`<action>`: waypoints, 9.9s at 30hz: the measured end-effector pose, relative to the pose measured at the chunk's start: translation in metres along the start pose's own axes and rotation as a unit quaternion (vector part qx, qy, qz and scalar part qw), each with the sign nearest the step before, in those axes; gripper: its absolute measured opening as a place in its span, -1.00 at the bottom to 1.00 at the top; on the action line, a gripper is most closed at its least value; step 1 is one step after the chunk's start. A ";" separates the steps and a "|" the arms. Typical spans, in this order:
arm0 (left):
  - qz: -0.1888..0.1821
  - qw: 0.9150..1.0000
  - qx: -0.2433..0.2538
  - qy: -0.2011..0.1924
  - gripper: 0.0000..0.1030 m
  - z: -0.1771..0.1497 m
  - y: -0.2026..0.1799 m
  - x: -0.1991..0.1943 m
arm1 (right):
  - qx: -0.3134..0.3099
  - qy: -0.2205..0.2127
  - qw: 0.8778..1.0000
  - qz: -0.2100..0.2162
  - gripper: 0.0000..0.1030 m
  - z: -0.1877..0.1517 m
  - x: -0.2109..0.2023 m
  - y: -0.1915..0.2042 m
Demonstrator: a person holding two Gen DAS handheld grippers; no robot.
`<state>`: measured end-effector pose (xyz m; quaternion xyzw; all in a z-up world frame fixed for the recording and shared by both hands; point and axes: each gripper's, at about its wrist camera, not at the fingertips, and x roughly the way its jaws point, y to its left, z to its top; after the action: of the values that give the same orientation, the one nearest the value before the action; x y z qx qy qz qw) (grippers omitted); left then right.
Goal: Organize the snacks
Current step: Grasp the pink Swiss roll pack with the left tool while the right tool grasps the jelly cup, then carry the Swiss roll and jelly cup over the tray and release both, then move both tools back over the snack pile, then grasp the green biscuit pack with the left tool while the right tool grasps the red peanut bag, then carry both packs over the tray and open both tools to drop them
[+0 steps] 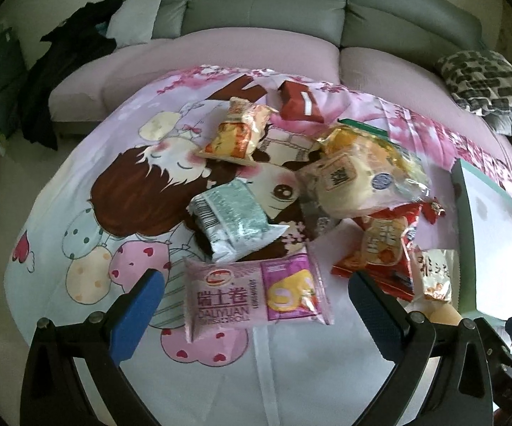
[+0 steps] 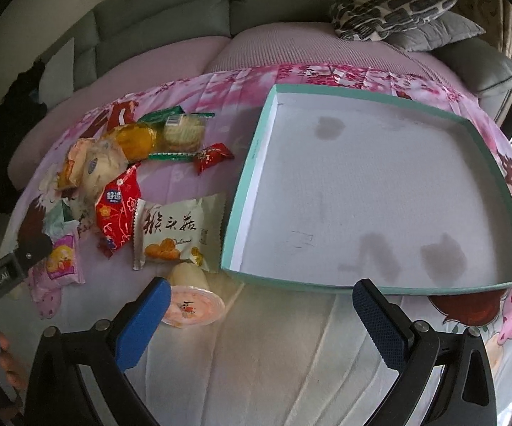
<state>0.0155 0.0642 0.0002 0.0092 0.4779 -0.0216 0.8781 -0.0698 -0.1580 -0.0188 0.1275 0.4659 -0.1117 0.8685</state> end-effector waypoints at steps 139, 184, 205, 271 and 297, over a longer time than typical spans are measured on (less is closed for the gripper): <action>-0.206 0.963 0.173 -0.009 0.83 0.085 -0.283 0.022 | 0.225 -0.055 0.967 -0.109 0.26 0.105 0.023 -0.194; 0.034 0.998 0.006 -0.059 0.93 0.082 -0.022 -0.013 | 0.138 -0.034 0.990 -0.023 1.00 0.110 0.007 -0.096; 0.006 0.997 -0.075 -0.015 0.93 0.057 0.045 0.000 | 0.005 0.026 0.999 0.037 1.00 0.097 0.027 0.024; -0.037 0.988 -0.141 0.045 0.09 0.056 0.052 0.053 | -0.019 0.047 0.991 0.121 0.17 0.087 0.047 0.088; -0.043 0.994 -0.091 -0.038 0.09 0.071 0.006 -0.012 | 0.052 0.011 0.992 0.117 0.17 0.103 0.016 0.029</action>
<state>0.0687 0.0682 0.0483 -0.0922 0.4439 -0.0163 0.8912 0.0283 -0.1652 0.0260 0.2276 0.4504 -0.0316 0.8627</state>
